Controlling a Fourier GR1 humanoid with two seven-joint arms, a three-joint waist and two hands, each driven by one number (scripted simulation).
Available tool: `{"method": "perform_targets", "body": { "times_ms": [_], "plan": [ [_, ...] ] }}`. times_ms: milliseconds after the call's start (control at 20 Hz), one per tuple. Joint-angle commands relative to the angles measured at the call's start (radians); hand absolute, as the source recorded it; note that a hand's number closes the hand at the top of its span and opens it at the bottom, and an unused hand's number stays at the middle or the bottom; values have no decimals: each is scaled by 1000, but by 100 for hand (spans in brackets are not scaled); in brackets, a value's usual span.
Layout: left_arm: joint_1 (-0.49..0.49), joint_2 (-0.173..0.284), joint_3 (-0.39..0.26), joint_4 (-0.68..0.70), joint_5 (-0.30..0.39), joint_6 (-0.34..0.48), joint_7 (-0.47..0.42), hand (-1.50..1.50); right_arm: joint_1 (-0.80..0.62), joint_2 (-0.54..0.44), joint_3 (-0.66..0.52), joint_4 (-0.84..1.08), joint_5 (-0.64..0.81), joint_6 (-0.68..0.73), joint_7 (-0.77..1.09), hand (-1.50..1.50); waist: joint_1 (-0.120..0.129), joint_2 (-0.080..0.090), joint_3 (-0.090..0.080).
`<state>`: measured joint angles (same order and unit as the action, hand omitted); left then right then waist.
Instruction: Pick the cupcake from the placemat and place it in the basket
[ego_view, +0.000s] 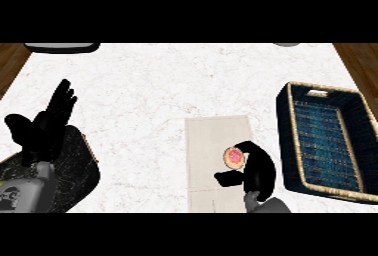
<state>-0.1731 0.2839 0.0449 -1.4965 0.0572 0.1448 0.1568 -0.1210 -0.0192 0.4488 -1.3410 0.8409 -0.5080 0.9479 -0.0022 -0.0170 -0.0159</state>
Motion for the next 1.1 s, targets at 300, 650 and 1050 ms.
{"method": "perform_targets", "body": {
  "times_ms": [300,650,1050],
  "plan": [
    [24,-24,7,-3,-8,-20,-22,0,-37,18,61,117,-63,-75,-48,150,10,17,16],
    [-15,-14,21,10,-6,-12,9,0,167,-21,403,-49,-127,84,-392,150,22,15,19],
    [27,-8,31,11,-9,-18,-18,0,443,-257,743,-378,-164,-25,-786,150,-8,8,18]
  ]
}}
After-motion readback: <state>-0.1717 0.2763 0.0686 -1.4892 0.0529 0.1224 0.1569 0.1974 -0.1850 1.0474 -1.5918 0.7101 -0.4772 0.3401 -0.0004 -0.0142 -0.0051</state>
